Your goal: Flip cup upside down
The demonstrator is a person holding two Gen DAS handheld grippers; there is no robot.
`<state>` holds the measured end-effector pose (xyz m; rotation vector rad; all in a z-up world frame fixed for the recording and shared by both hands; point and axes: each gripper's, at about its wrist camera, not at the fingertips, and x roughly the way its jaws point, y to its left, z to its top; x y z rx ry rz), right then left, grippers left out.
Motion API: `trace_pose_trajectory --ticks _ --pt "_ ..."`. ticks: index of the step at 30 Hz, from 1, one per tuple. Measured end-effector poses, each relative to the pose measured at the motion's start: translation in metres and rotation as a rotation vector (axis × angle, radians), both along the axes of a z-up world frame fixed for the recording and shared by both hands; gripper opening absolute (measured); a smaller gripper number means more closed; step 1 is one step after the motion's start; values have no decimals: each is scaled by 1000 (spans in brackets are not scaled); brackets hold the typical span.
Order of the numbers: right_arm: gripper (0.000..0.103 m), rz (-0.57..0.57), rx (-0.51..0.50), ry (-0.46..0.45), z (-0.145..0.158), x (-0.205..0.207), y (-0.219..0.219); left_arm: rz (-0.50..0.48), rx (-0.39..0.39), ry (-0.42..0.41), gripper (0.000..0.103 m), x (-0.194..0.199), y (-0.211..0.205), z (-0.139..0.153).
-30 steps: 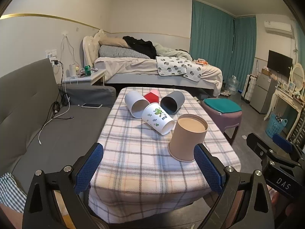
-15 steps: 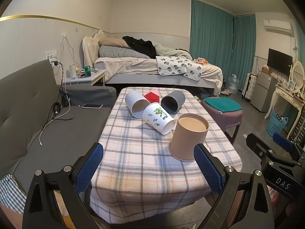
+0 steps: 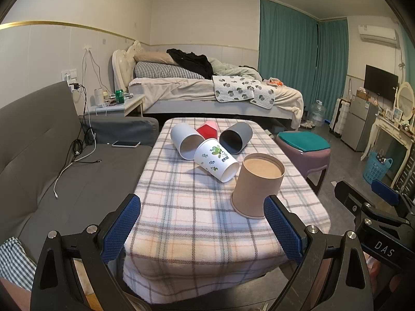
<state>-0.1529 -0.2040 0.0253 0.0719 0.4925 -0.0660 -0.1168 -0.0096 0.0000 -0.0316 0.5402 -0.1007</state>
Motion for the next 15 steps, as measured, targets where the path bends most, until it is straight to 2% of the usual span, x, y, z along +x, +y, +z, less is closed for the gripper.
trace_pose_trajectory --ticks 15 --pt "103 -2 0 8 -5 -1 -2 -11 12 -14 99 -4 6 0"
